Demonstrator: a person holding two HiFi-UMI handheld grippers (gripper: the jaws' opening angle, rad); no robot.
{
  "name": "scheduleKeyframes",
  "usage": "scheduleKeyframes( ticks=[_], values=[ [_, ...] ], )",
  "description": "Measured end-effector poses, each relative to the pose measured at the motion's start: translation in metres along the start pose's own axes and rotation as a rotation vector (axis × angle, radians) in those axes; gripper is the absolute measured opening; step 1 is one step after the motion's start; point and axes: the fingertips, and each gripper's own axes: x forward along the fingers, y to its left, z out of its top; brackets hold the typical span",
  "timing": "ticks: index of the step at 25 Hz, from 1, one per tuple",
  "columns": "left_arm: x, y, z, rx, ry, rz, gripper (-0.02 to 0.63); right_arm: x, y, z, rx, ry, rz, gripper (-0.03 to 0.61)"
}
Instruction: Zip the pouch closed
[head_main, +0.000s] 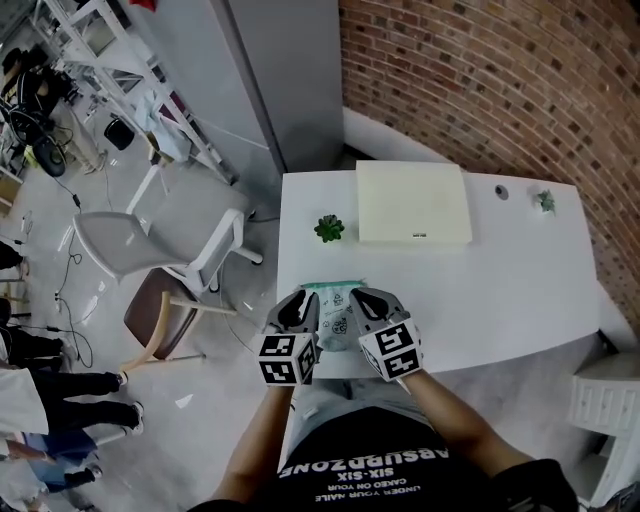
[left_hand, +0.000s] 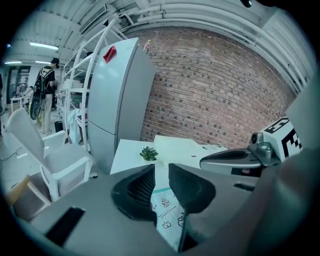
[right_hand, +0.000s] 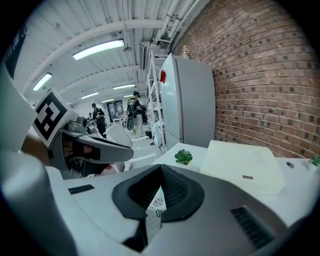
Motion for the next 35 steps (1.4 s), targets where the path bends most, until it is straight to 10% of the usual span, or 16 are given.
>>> scheduleKeyframes(
  ticks=[35],
  values=[
    [-0.041, -0.045, 0.002, 0.083, -0.032, -0.074, 0.006, -0.044, 0.042, 0.009, -0.022, -0.05, 0.04, -0.003]
  ],
)
